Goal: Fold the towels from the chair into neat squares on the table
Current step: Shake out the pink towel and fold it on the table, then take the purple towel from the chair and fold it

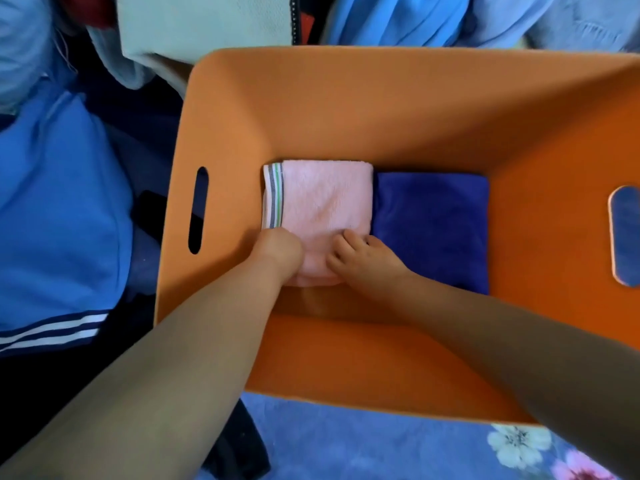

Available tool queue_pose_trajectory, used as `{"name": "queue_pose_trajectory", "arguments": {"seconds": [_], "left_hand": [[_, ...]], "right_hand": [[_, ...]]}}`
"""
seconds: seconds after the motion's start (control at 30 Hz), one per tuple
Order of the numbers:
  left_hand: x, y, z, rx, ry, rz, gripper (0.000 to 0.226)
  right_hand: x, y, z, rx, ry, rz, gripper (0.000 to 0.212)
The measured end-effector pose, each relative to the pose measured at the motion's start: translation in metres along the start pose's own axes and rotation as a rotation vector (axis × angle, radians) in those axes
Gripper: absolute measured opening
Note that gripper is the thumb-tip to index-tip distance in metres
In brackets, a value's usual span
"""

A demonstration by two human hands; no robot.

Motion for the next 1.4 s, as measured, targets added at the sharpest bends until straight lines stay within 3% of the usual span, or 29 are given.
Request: {"name": "queue_pose_trajectory", "arguments": {"seconds": [0.1,0.27,0.47,0.7,0.97,1.17,1.4], "left_hand": [[-0.006,-0.004,0.003,0.023,-0.036,0.089,0.036],[0.024,-0.039,0.001,0.038,-0.145,0.195,0.04],[0.073,-0.094,-0.003,0.128,-0.285,-0.033,0.032],[0.142,-0.192,-0.024,0.217,-0.346,-0.398,0.034],[0.179,-0.31,-0.092,0.227,-0.31,-0.606,0.03],[0.199,-0.386,-0.173,0.1,-0.221,-0.714,0.032],[0.202,-0.507,-0.297,-0.178,-0.106,-0.836,0.03]], "right_hand": [[0.011,-0.003,0.001,-0.021,0.053,0.04,0.043],[0.029,-0.019,-0.003,-0.026,0.145,0.241,0.042],[0.079,-0.067,-0.024,-0.141,0.182,0.22,0.03],[0.153,-0.179,-0.051,-0.321,0.186,-0.033,0.034],[0.196,-0.323,-0.022,-0.473,0.206,-0.255,0.035],[0.204,-0.447,0.02,-0.68,0.264,-0.334,0.037],[0.186,-0.624,0.111,-1.046,0.289,-0.372,0.037]]}}
Point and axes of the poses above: each hand's wrist, its own y-axis towards the middle knuckle, its own x-axis out of the back of the hand, z = x × y, the point moved 6 cm from there along y, towards the middle knuckle, and after that the axes turned 1 degree about y, right-handed, at the moved point
